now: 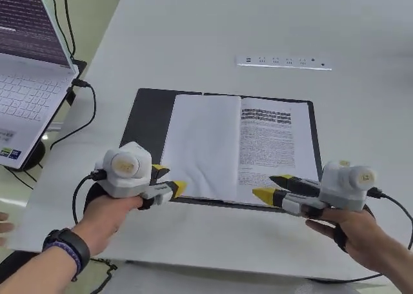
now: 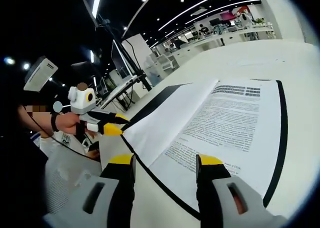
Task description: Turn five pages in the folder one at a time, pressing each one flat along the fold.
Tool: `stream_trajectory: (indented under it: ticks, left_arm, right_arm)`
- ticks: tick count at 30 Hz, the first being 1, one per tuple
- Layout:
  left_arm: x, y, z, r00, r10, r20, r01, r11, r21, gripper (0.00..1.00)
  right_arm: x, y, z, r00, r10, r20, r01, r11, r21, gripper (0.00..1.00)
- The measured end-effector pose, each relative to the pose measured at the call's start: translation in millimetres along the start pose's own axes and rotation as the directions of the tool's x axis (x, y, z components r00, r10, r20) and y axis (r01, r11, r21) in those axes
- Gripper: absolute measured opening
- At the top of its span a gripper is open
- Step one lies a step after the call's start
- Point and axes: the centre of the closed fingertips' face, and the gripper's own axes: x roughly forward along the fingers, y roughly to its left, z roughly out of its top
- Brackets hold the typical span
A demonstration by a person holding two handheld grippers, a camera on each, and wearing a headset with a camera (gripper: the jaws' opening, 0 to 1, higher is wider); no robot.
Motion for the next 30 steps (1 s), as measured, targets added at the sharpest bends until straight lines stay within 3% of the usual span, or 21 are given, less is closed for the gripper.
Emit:
stream_trajectory:
  ticks: [8,15,22,30]
  left_arm:
    - [-19.8,-0.8,4.3,0.9995,0.022,0.025,-0.022,1.0,0.015,0.42]
    - [-41.5,-0.1,17.0,0.9975,0.044,0.055,-0.046,0.998,0.036,0.49]
    - [-61.2,5.7,31.0,0.9932,0.065,0.096,-0.069,0.997,0.032,0.56]
    - [-81.2,6.0,32.6,0.9895,0.079,0.121,-0.08,0.997,0.004,0.63]
  right_arm:
    - [-38.2,-15.8,6.5,0.9935,-0.102,0.051,0.103,0.994,-0.023,0.56]
    - [-67.9,-20.5,12.6,0.9816,-0.167,0.093,0.171,0.985,-0.036,0.62]
    - [-86.6,-9.7,21.3,0.9709,-0.204,0.126,0.212,0.976,-0.052,0.73]
    - [-102.3,3.1,25.0,0.9669,-0.222,0.126,0.234,0.967,-0.095,0.82]
